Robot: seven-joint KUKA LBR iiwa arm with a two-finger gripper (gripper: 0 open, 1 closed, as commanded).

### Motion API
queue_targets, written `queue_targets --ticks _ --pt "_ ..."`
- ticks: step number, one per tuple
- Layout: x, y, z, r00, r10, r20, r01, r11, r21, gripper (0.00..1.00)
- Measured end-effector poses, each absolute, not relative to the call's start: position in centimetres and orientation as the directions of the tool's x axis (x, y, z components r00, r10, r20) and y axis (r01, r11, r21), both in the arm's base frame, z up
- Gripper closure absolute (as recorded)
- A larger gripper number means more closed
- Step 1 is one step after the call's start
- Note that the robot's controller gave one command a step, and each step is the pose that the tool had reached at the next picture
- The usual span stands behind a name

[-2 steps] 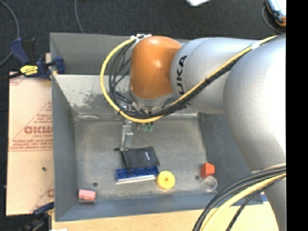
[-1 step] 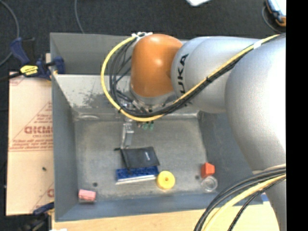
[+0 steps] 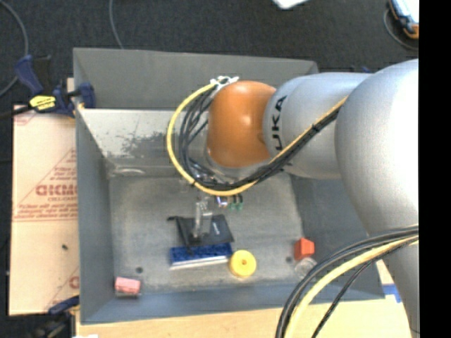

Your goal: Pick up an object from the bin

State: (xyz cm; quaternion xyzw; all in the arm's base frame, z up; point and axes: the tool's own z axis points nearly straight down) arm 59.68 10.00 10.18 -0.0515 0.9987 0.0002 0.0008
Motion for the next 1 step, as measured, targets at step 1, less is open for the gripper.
queue_targets --ticks 1 --pt "58.59 9.94 9.09 -1.0 -0.005 -0.008 -0.005 1.0 0.003 1.0"
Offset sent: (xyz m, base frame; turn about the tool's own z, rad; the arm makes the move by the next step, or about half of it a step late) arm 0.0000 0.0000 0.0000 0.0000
